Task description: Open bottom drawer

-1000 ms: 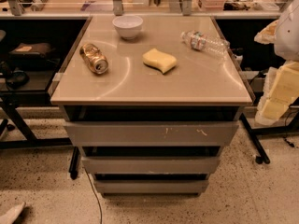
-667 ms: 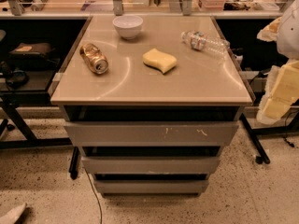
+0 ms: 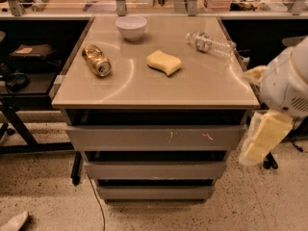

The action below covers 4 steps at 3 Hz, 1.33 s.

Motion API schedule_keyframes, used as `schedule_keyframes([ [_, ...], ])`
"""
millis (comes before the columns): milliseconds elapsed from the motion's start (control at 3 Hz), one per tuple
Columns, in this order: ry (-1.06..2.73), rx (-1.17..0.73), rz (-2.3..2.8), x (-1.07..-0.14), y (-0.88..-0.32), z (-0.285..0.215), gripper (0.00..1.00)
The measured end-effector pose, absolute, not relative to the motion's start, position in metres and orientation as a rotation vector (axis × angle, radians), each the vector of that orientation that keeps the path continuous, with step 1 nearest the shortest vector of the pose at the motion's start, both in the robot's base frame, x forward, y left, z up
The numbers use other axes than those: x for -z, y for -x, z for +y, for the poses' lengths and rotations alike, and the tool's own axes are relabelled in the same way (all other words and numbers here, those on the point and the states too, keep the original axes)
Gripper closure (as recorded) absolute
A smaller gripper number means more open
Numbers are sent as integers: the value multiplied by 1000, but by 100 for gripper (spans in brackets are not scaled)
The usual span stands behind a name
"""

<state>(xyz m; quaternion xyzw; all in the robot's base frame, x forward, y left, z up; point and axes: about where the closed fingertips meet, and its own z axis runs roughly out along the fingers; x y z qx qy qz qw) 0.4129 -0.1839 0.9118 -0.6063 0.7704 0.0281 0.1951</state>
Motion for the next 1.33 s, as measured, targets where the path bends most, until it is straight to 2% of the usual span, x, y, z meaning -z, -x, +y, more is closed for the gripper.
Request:
schedule_keyframes([
  [667, 1723, -314, 2028, -779, -380, -171, 0],
  [1000, 1726, -396, 2004, -715, -370, -181, 0],
  [1333, 1726, -396, 2004, -715, -370, -181, 0],
])
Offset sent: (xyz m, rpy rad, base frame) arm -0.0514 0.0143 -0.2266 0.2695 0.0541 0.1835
